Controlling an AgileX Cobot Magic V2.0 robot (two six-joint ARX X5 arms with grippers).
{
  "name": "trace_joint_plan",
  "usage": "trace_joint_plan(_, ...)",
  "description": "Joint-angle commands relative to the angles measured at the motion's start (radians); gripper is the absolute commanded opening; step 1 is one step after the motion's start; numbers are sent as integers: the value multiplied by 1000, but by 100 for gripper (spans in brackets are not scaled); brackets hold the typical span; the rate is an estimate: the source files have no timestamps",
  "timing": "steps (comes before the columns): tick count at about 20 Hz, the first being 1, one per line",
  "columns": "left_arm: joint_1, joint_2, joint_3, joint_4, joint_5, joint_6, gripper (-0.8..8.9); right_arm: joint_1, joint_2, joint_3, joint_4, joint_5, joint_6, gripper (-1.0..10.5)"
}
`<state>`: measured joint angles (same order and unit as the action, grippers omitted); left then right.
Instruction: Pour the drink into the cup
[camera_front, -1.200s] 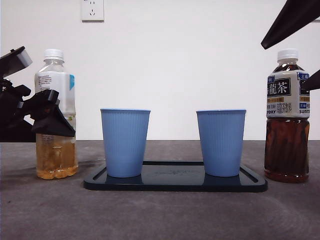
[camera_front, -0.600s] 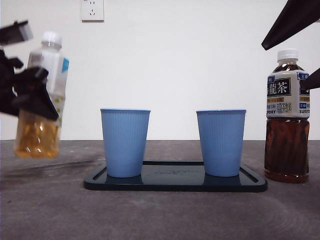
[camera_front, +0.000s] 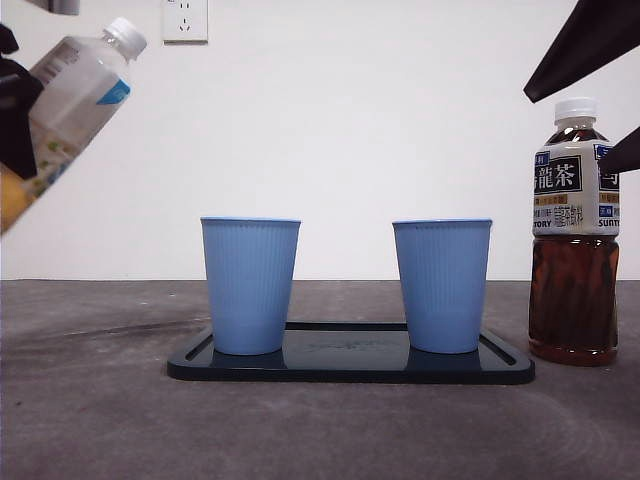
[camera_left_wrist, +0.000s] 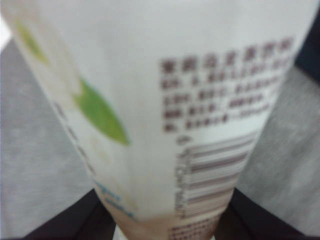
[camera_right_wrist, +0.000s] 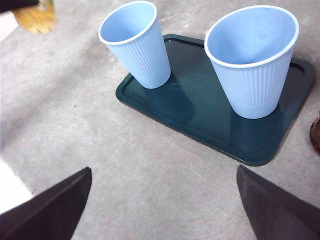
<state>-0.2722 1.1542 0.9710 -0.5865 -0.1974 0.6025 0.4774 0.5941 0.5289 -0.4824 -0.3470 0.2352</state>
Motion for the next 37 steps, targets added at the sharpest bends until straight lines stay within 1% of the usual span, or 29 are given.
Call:
trace_joint_plan(1, -40, -8, 75, -7, -100, 133, 172, 7, 3, 17, 10, -3, -29, 451)
trace_joint_plan(8, -178, 7, 112, -26, -422, 357, 172, 7, 3, 17, 9, -5, -34, 451)
trace_joint_plan(12, -218, 37, 113, -19, -525, 434, 171, 8, 3, 17, 9, -24, -35, 451)
trace_joint_plan(13, -228, 45, 113, -19, -545, 457, 158, 9, 3, 17, 9, -34, -36, 451)
trace_joint_plan(15, -247, 66, 113, -14, -569, 488, 154, 16, 3, 17, 10, -76, -42, 451)
trace_joint_plan(17, -262, 89, 113, -6, -579, 494, 154, 29, 3, 17, 9, -98, -43, 451)
trace_joint_plan(21, -291, 135, 113, 45, -625, 542, 154, 51, 4, 17, 9, -187, -53, 451)
trace_joint_plan(23, -304, 154, 114, 58, -630, 546, 154, 63, 4, 17, 10, -204, -54, 451)
trace_joint_plan(25, -311, 174, 114, 61, -657, 576, 153, 72, 4, 17, 10, -204, -56, 451)
trace_joint_plan(30, -327, 220, 115, 94, -700, 604, 153, 101, 4, 17, 10, -205, -65, 451)
trace_joint_plan(35, -340, 248, 115, 113, -713, 640, 154, 130, 4, 17, 10, -204, -68, 451)
trace_joint_plan(37, -342, 259, 115, 113, -719, 640, 154, 135, 4, 17, 10, -203, -68, 451)
